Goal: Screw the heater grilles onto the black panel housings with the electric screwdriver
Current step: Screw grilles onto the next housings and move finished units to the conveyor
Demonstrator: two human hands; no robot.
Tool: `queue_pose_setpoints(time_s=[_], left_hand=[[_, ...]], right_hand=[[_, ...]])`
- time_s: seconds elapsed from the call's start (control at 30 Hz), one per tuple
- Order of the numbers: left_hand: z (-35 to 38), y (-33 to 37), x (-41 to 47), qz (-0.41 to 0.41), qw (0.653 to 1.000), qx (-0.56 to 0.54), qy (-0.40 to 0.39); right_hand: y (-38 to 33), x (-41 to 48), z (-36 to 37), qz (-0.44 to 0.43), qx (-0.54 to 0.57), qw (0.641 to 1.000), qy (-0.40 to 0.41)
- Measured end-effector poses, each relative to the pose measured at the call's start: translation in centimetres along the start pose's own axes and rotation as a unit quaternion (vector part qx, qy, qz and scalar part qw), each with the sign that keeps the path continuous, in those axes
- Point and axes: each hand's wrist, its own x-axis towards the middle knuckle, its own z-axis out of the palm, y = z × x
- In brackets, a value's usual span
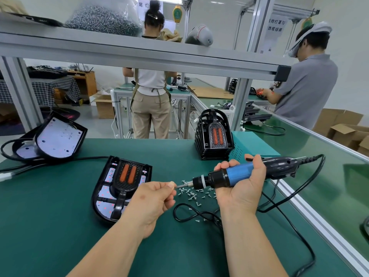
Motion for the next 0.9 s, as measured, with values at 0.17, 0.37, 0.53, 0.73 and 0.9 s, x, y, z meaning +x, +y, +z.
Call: queue_pose_setpoints(time_s=[0.17,0.37,0.53,0.73,0.9], left_hand=[[0.2,0.1,-0.4,0.011,1.000,-0.003,-0.011],[0.8,0.4,-1.3,0.011,0.996,0.042,-0.082],[-2.2,3.5,-2.3,0.051,0.980,0.178,-0.074],[-11.6,7.8,-0.7,0.059,0.932,0.308,0.184],[-11.2,5.4,-2.2,-0.114,0.965,0.233,-0.025]], right_hand=[[0.0,-0.1,0.2,-0.002,0.007,1.000,-0.006],[0.3,0.0,-0.1,0.011,0.008,0.999,0.031],[-0.4,0.4,-0.4,0.010,0.034,0.997,0.062],[-0.6,0.5,-0.5,0.016,0.045,0.995,0.082],[-0.3,0.5,-0.5,0.015,0.042,0.996,0.073]])
